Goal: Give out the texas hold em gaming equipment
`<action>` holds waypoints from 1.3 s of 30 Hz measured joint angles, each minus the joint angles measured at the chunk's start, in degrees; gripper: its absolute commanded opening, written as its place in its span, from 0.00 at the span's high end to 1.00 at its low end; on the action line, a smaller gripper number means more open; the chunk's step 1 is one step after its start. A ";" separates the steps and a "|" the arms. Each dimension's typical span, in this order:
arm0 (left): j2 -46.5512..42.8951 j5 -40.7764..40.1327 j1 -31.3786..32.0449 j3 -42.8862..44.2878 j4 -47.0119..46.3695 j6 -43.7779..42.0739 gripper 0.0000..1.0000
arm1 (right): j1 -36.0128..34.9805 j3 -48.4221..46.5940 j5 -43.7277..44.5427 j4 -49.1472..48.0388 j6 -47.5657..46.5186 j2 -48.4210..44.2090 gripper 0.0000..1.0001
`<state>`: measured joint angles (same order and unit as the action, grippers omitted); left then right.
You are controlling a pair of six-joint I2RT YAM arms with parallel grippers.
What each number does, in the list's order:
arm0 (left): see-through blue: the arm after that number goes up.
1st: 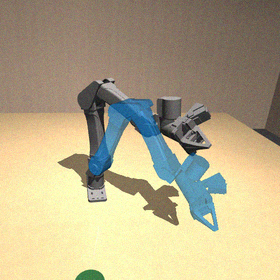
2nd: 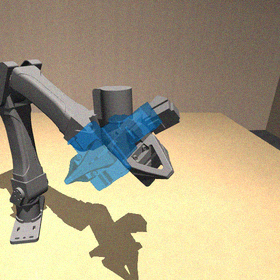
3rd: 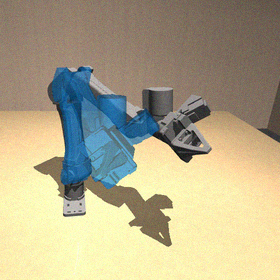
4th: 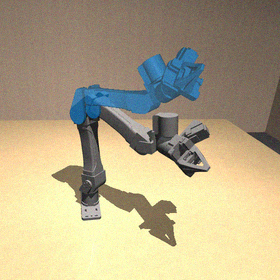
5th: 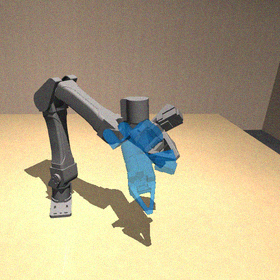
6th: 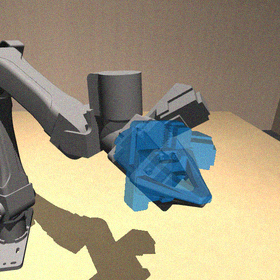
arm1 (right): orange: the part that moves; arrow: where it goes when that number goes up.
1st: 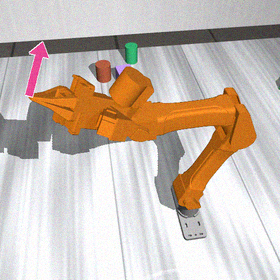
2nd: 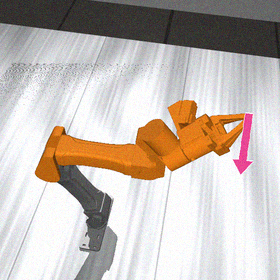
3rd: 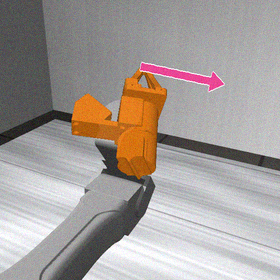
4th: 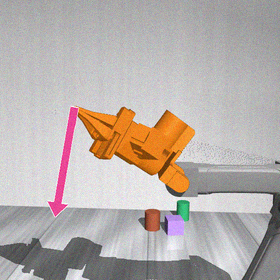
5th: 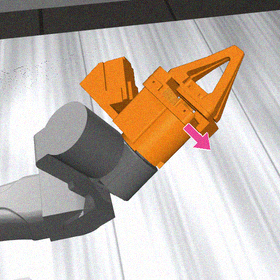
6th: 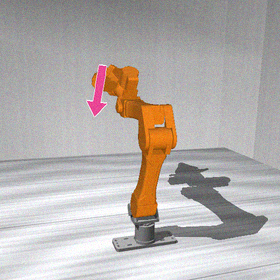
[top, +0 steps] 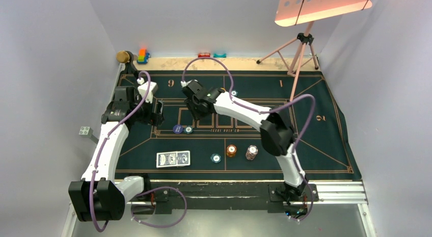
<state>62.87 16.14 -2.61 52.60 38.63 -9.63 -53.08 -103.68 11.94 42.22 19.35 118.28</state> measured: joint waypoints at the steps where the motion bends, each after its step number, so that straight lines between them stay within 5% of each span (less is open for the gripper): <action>1: 0.00 -0.07 -0.02 0.00 0.02 -0.02 0.00 | 0.39 -2.05 -0.09 0.04 -0.22 2.34 0.71; 9: -1.27 0.79 -0.63 0.00 0.07 -0.02 0.00 | 1.92 -17.90 -1.22 0.04 -1.05 19.10 0.69; 18: -1.90 1.14 -1.14 0.00 0.04 -0.02 0.00 | 1.86 -22.88 -3.69 0.02 -0.39 24.22 0.67; 21: -1.88 1.18 -1.14 0.00 0.04 -0.02 0.00 | 1.64 -22.88 -4.11 -0.09 -0.07 24.22 0.60; 27: -1.88 1.22 -1.14 0.00 0.04 0.02 0.00 | 1.05 -21.62 -4.70 -1.79 0.61 23.82 0.25; 39: -1.88 1.70 -1.16 0.00 0.04 0.00 0.00 | 1.55 -15.17 -5.51 -2.03 0.61 18.16 0.20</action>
<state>60.99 17.85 -3.77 52.60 38.68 -9.63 -51.53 -118.85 6.44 40.18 19.97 136.44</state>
